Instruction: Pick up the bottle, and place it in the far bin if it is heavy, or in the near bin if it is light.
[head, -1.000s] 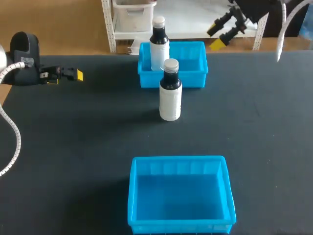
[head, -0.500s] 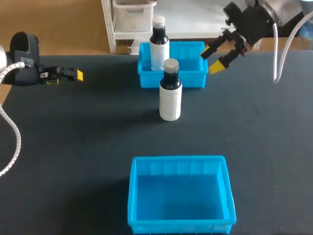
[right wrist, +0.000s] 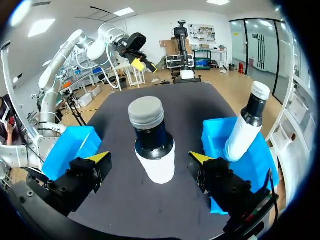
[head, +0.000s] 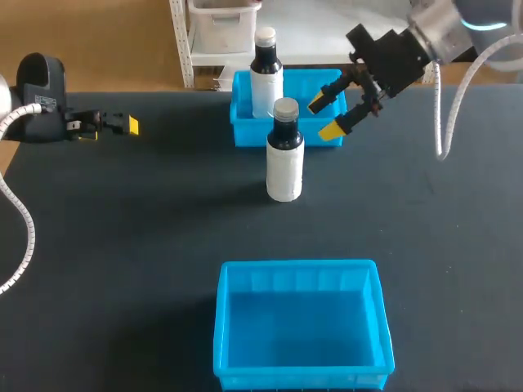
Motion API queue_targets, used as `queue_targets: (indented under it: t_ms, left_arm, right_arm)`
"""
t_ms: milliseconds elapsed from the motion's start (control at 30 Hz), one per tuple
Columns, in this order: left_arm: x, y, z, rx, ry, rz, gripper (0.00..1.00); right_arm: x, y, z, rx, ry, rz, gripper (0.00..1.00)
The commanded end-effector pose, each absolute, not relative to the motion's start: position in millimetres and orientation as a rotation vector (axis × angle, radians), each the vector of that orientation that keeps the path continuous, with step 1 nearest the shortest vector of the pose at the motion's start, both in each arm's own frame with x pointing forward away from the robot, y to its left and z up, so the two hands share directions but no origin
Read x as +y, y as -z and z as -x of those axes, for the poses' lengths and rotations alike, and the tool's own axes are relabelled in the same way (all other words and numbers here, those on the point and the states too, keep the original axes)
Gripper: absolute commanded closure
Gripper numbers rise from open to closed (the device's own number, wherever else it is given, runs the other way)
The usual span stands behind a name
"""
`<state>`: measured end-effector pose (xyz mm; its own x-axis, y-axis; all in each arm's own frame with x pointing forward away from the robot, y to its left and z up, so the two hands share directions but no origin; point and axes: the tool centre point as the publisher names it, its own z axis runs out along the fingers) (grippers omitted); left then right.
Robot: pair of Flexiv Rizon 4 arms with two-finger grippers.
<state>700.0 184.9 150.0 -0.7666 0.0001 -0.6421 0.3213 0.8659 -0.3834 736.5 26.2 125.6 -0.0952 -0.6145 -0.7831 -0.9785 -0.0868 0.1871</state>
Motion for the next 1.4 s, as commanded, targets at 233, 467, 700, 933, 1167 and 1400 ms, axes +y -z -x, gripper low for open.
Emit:
queue_targets:
  t_ms: [233, 467, 700, 933, 1167, 1400]
  left_arm:
    - [185, -150, -700, 2.374, 0.636, -0.231, 0.0]
    - [185, -150, -700, 2.374, 0.636, -0.231, 0.0]
    - [185, -150, -700, 2.374, 0.636, -0.231, 0.0]
    - [185, -150, -700, 2.374, 0.636, -0.231, 0.0]
    - [185, -150, -700, 2.374, 0.636, -0.231, 0.0]
    - [185, -150, -700, 2.374, 0.636, -0.231, 0.0]
  right_arm:
    - [51, -122, -729, 1.745, -0.84, 1.609, 0.0]
    - [64, -122, -728, 1.723, -0.87, 1.633, 0.0]
    - [73, -123, -729, 1.715, -0.901, 1.622, 0.0]
    - [80, -123, -729, 1.711, -0.926, 1.607, 0.0]
    - [84, -121, -730, 1.709, -0.935, 1.604, 0.0]
    - [84, -121, -729, 1.706, -0.935, 1.604, 0.12]
